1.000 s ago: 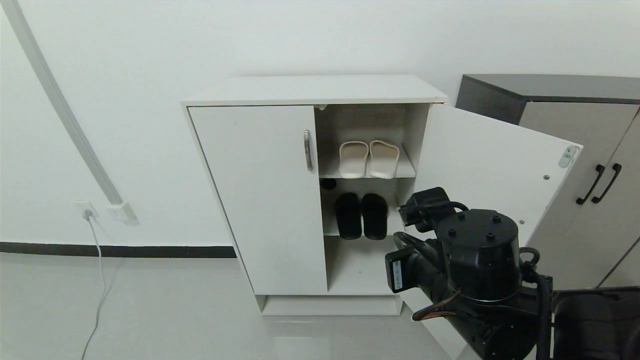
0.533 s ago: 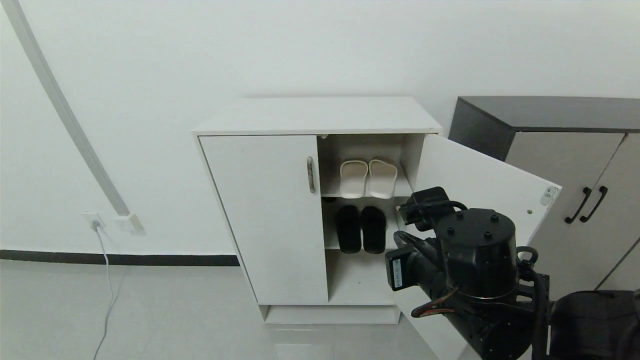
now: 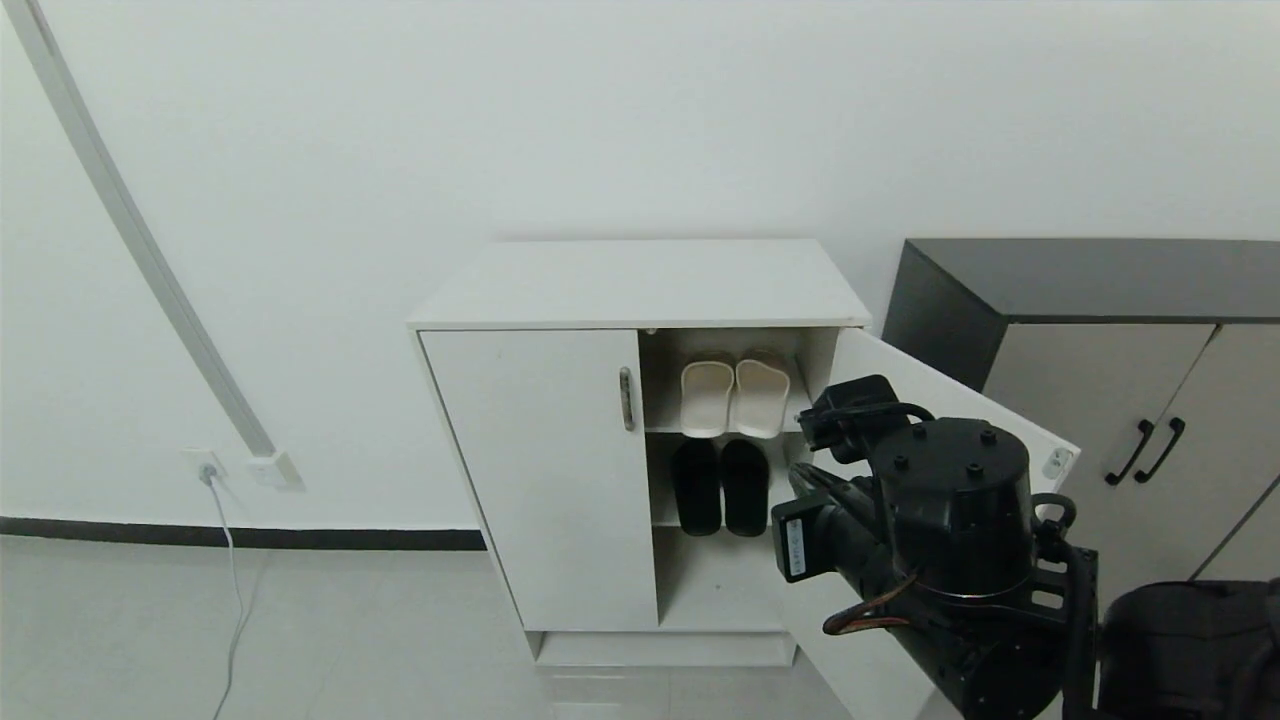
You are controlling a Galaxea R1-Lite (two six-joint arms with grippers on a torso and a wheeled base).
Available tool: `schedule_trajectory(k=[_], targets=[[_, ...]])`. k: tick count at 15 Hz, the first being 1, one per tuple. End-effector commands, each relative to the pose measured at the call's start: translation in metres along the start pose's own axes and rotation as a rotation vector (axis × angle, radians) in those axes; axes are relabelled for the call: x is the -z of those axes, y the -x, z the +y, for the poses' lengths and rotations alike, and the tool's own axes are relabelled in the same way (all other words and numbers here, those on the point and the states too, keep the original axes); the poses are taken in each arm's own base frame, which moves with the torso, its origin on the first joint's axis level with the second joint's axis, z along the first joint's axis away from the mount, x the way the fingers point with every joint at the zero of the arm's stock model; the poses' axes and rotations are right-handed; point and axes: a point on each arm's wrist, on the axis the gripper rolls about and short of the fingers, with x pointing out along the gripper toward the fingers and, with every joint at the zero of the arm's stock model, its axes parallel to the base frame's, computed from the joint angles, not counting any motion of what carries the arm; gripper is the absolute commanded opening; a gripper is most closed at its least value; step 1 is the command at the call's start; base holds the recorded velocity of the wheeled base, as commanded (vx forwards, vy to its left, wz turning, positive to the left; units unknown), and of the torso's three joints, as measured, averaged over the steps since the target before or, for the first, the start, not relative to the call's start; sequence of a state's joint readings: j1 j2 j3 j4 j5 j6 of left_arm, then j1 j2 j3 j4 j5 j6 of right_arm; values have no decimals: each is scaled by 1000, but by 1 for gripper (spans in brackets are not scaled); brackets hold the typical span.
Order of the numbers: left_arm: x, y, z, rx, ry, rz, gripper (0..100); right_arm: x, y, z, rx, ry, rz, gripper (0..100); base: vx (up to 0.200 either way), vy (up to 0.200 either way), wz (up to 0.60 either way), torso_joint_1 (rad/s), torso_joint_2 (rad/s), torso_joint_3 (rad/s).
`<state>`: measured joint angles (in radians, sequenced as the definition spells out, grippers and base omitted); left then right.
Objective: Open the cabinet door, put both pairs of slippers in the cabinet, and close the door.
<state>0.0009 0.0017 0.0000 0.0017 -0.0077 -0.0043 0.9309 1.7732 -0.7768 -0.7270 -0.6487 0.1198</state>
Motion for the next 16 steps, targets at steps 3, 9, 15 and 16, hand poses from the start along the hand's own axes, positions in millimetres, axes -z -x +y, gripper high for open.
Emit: schedule_trajectory(k=[3,9,15,16], targets=[[0,0,0,-2,2,0,0,1,0,0,1,-2,-1,0,0,0,0,222,-538,-320],[0,0,0,-2,0,0,0,0,-4,-4,16,4,-6,0,0,0,0,122,-293,-167],[0,0,0,-2,0,0,0,2,-8,-9,25,7,3,0,0,0,-300,0,-2,1],[0,0,0,-2,0,0,0,3,-8,-10,18,8,6,0,0,0,-600,2,-7,2]])
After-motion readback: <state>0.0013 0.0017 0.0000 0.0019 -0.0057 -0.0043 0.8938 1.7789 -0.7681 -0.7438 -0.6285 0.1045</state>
